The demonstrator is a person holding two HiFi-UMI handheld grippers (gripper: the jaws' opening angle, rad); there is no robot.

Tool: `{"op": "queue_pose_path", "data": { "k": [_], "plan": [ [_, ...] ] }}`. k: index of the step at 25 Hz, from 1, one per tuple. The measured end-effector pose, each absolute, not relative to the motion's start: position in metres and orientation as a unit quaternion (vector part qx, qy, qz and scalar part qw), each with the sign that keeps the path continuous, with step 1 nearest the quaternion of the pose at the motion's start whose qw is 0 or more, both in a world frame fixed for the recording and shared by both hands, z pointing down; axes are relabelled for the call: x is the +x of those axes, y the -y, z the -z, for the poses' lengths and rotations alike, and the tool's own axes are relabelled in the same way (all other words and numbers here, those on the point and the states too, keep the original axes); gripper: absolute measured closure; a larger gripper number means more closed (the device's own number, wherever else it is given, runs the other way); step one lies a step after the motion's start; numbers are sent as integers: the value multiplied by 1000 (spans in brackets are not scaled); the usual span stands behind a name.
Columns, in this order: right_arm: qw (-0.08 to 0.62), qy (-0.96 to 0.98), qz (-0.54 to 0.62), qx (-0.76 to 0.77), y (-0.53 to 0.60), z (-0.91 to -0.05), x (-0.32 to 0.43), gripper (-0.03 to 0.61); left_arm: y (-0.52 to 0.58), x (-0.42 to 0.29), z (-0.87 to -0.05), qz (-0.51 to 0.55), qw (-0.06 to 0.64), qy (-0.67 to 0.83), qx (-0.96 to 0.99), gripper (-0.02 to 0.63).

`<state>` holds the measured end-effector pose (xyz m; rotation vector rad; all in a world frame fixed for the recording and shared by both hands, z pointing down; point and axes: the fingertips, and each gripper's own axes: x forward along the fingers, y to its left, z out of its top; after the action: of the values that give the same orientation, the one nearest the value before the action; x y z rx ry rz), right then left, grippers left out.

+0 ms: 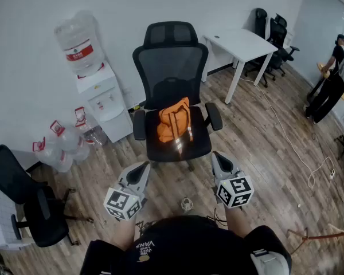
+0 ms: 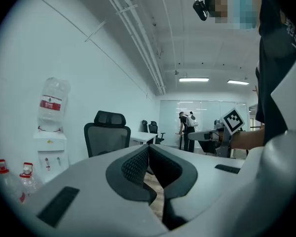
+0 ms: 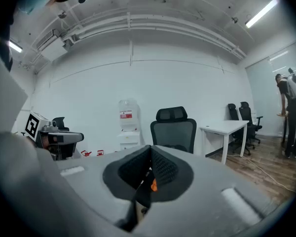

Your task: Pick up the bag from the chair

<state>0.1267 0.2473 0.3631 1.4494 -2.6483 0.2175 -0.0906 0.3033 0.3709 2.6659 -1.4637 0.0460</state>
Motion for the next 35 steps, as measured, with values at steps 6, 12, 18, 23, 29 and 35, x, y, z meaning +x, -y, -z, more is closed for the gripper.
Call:
{"op": "queue_pose_path", "data": {
  "k": [6,12,18,23,29,35],
  "plan": [
    [64,876,-69,473,-255,-365,123,581,-310,-91,-374,-5,63,483,873,607],
    [24,880,-99,464,-254,-360,124,581,-308,-91,-379,-4,74,481,874,607],
    [28,876,-96,471,-234,-364,129,581,-297,-89,-382,-6,75,484,872,607],
    [30,876,-104,471,-208,-369,132,580,-274,-86,-382,-6,72,492,868,607],
    [37,879,-111,462,-164,-375,135,580,-235,-84,-385,-3,78,507,858,607],
    [40,884,-113,452,-118,-378,135,581,-192,-82,-383,4,75,517,853,607]
  ]
}}
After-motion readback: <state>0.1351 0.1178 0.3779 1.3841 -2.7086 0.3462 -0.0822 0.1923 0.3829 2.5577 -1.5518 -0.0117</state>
